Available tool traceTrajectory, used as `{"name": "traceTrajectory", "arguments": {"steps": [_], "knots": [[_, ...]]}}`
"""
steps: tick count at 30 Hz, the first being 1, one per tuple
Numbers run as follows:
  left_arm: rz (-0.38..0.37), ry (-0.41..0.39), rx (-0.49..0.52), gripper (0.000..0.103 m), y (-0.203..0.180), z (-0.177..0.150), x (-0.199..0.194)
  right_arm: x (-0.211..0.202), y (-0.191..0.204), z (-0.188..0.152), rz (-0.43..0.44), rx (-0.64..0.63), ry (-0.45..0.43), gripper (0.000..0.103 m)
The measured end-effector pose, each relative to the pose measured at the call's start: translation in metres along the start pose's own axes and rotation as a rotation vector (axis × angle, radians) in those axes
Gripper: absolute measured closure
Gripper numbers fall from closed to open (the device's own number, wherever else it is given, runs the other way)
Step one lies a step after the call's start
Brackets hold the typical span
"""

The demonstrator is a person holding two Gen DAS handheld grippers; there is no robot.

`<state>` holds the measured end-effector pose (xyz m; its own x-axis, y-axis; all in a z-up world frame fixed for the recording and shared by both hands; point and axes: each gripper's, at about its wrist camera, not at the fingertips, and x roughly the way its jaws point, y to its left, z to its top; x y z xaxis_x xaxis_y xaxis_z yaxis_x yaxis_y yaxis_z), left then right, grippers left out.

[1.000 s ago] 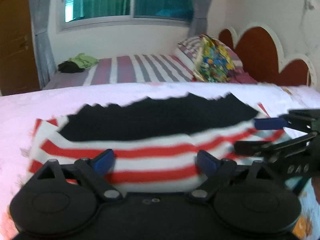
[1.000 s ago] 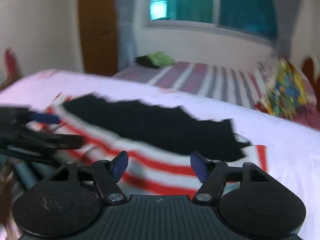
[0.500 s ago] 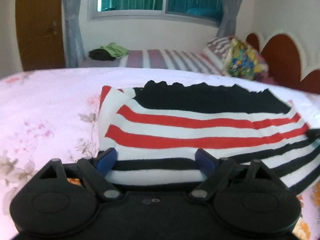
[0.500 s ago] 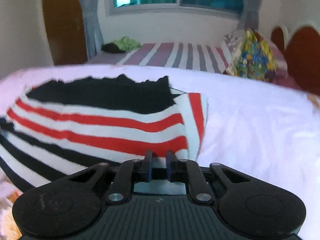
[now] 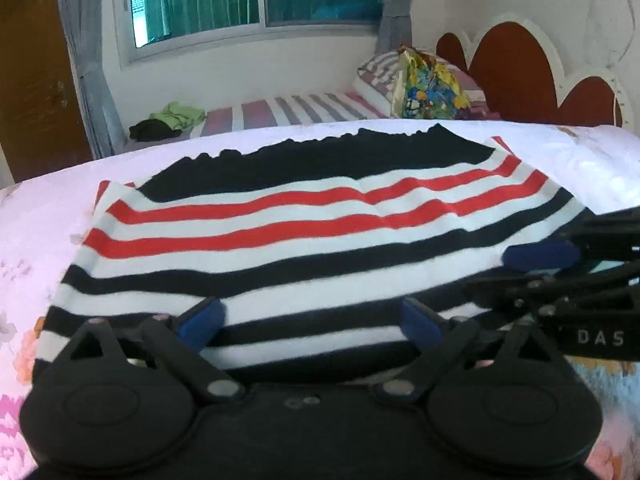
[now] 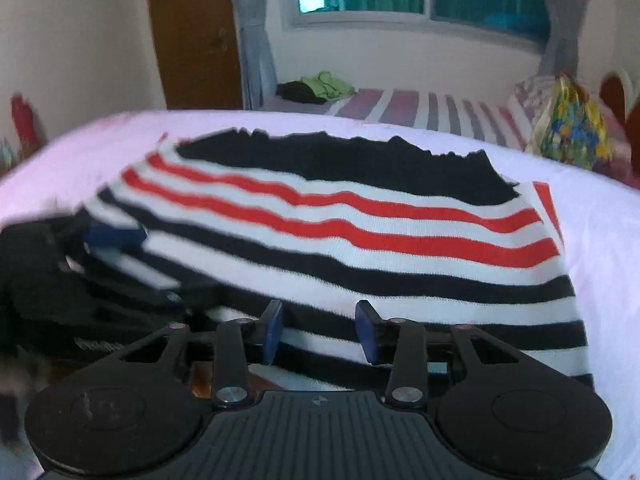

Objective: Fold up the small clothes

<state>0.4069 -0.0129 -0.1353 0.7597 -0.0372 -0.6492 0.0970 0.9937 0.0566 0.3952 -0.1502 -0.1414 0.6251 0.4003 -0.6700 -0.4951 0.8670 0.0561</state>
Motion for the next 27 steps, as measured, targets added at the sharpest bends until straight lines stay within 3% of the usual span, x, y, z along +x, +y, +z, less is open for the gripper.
{"name": "traceTrajectory", "arguments": {"steps": [4,7,9,12,16,18,22,23,25,26,27], "knots": [[0.031,0.010,-0.026,0.008,0.029,-0.007,-0.011,-0.011,-0.037,-0.008,-0.053,0.042,0.014,0.063],[0.067,0.019,-0.085,0.006,0.060,-0.017,-0.020,-0.033,-0.071,-0.021,-0.149,0.061,0.028,0.063],[0.043,0.015,-0.148,0.006,0.077,-0.022,-0.023,-0.037,-0.089,-0.028,-0.114,0.132,0.023,0.063],[0.064,0.018,-0.145,0.009,0.073,-0.016,-0.023,-0.036,-0.081,-0.022,-0.146,0.108,0.038,0.063],[0.095,0.007,-0.140,0.007,0.067,-0.010,-0.031,-0.053,-0.075,-0.012,-0.158,0.139,-0.044,0.063],[0.081,0.047,-0.142,0.006,0.069,-0.017,-0.021,-0.035,-0.080,-0.018,-0.150,0.159,0.060,0.062],[0.086,0.043,-0.165,0.004,0.070,-0.012,-0.027,-0.043,-0.080,-0.016,-0.149,0.168,0.058,0.058],[0.087,0.036,-0.168,0.004,0.070,-0.012,-0.028,-0.051,-0.080,-0.015,-0.152,0.182,0.018,0.057],[0.100,0.062,-0.154,0.004,0.067,-0.017,-0.020,-0.047,-0.079,-0.020,-0.171,0.186,0.016,0.006],[0.105,0.053,-0.150,0.003,0.065,-0.018,-0.019,-0.033,-0.080,-0.027,-0.165,0.186,0.098,0.005],[0.110,0.052,-0.152,0.003,0.064,-0.018,-0.019,-0.031,-0.083,-0.033,-0.156,0.212,0.086,0.003]]}}
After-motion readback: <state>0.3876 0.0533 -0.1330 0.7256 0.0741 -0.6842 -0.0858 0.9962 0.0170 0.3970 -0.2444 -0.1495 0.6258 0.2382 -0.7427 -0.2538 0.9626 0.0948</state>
